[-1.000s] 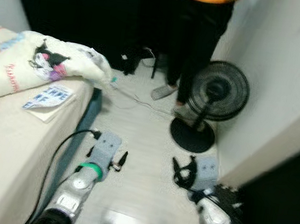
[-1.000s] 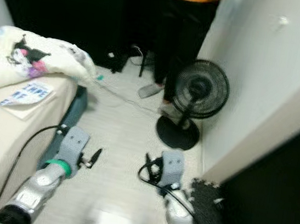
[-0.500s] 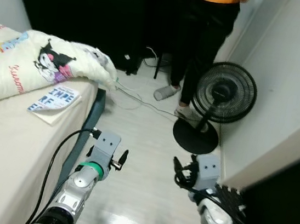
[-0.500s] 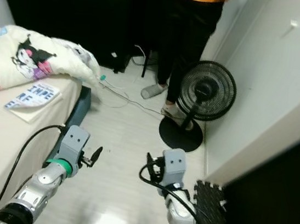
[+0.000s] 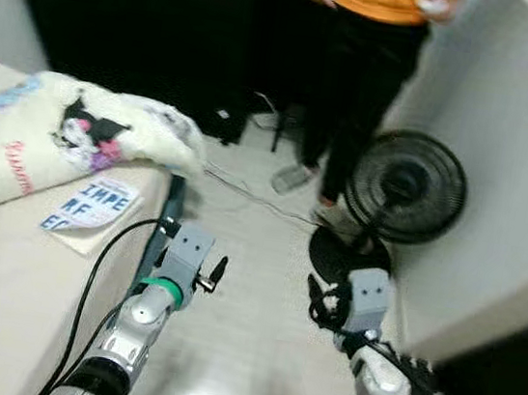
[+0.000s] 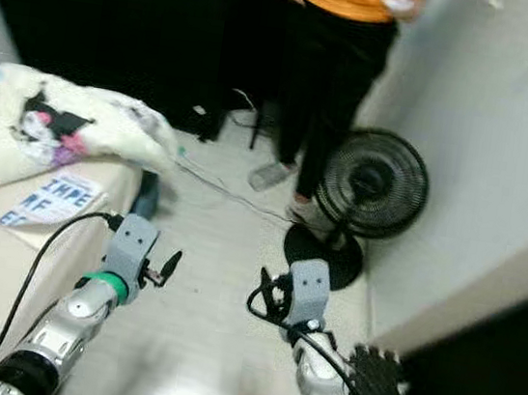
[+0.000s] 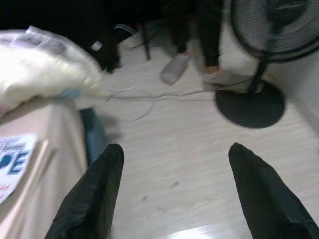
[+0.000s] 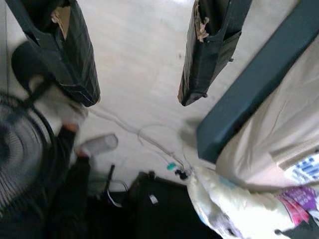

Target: Clean up the room

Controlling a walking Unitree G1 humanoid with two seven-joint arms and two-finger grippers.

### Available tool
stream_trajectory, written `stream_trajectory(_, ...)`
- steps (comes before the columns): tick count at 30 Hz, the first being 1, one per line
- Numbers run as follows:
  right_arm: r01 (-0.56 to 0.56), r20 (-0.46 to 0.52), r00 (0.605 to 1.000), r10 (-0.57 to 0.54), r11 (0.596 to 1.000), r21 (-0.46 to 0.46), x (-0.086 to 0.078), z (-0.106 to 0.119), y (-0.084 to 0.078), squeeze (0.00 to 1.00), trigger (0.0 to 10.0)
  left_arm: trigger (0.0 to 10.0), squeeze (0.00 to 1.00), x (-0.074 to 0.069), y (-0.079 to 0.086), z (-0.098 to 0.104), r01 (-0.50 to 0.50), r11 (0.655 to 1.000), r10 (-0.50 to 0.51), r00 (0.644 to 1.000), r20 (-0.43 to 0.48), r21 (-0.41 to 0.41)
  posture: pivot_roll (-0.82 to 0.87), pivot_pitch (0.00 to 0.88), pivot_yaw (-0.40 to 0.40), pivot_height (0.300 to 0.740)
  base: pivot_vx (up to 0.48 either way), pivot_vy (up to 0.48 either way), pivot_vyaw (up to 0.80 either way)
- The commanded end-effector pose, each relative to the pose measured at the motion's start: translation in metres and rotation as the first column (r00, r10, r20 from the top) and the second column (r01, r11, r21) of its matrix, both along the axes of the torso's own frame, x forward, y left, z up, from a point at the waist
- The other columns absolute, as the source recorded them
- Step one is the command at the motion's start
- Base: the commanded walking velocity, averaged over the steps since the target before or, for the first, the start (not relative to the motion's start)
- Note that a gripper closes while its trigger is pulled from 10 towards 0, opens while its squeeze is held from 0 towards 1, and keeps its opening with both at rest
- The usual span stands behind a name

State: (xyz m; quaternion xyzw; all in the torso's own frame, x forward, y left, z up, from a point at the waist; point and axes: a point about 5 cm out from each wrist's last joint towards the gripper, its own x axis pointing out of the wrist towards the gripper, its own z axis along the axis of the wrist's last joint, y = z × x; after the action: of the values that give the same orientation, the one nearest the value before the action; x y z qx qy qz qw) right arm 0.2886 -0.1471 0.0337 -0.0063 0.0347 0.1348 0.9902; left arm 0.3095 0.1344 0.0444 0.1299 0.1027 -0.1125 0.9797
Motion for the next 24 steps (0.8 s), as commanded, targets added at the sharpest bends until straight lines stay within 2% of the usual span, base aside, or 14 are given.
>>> stream_trajectory(1,-0.003,-0.036,0.999,0.003,1.0,0.0,-0.0068,-0.0088,0.0019,0.0,10.0,10.0,0.0,-0.0046,0.0005,-0.0079,0.0,1.0,0.0,0.999,-0.034,0.013,0.02,0.027,0.01,0.736,0.356,0.0,0.0)
stream_trajectory(20,0.01,-0.036,0.999,-0.01,1.0,-0.003,-0.0071,-0.0093,-0.0006,0.0,10.0,10.0,0.0,-0.0042,0.0004,-0.0086,-0.004,1.0,0.004,0.999,-0.039,0.011,0.02,0.036,0.012,0.736,0.338,0.0,0.0)
stream_trajectory(24,0.013,-0.036,0.999,-0.013,1.0,-0.001,-0.0071,-0.0092,-0.0002,0.0,10.0,10.0,0.0,-0.0043,0.0007,-0.0094,-0.013,1.0,0.013,0.999,-0.047,0.006,0.02,0.037,0.012,0.736,0.127,0.0,0.0)
